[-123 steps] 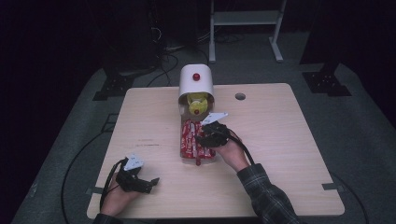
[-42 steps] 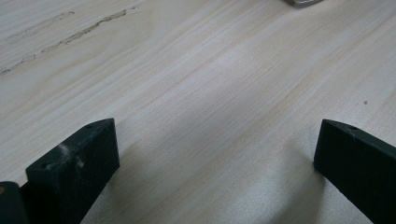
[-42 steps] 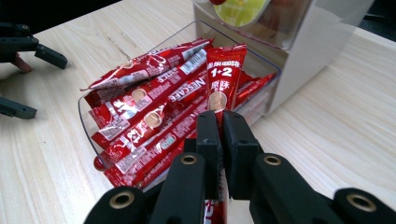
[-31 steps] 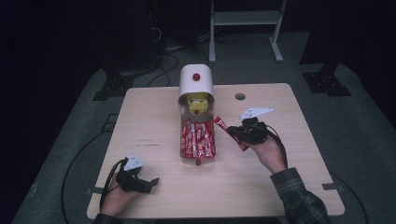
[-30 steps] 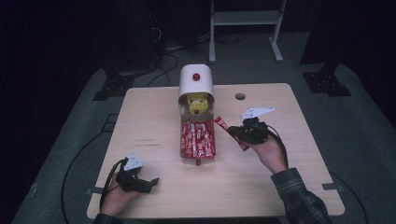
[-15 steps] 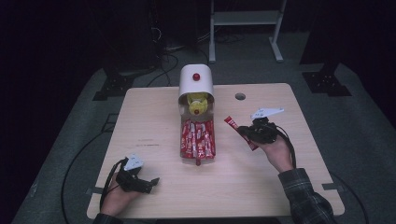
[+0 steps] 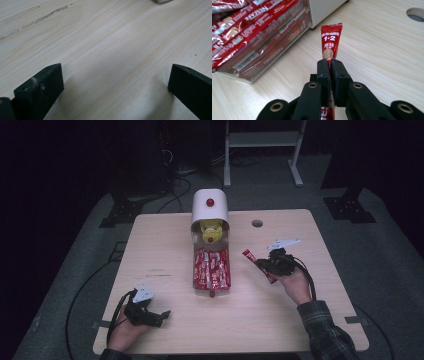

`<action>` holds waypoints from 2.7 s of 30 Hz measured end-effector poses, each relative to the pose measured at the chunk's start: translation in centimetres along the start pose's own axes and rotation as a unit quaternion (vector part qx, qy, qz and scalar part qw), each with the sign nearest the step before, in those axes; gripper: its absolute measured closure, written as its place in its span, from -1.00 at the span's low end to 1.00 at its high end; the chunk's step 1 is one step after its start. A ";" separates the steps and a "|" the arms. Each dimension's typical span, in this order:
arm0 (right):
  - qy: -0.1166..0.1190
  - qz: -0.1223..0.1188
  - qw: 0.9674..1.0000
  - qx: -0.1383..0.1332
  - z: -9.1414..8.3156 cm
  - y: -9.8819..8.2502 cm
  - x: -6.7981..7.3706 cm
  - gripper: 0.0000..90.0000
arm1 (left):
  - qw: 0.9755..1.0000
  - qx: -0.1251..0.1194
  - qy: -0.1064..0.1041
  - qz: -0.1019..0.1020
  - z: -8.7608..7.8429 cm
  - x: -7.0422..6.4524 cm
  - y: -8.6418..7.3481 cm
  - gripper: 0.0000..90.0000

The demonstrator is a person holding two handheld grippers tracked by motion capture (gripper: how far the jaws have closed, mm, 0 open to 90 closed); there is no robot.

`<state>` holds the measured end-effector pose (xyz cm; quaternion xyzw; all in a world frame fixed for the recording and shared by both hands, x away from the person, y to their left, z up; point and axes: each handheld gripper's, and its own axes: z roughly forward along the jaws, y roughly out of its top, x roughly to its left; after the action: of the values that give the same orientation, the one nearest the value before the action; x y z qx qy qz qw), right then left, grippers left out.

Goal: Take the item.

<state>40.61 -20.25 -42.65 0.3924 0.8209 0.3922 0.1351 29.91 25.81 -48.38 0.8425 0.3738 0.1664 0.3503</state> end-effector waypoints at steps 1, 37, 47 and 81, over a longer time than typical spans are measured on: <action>0.001 0.001 1.000 0.001 0.1 -0.1 0.0 0.88 | 1.000 0.000 0.000 0.000 0.0 0.0 0.0 -1.00; -0.006 0.005 0.999 0.045 3.7 -1.3 -0.3 0.79 | 1.000 -0.001 0.000 0.000 0.0 0.0 0.0 -1.00; -0.010 0.021 0.999 0.032 3.0 -1.0 -0.4 0.07 | 1.000 -0.001 0.000 -0.001 0.0 0.0 0.0 -1.00; -0.033 0.019 0.999 0.018 -2.1 -3.4 0.0 -0.76 | 1.000 0.001 -0.001 0.000 0.0 0.0 0.0 -1.00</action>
<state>37.67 -22.75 -43.82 0.4226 0.8155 0.3668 0.1475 29.94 25.80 -48.37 0.8430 0.3734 0.1656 0.3500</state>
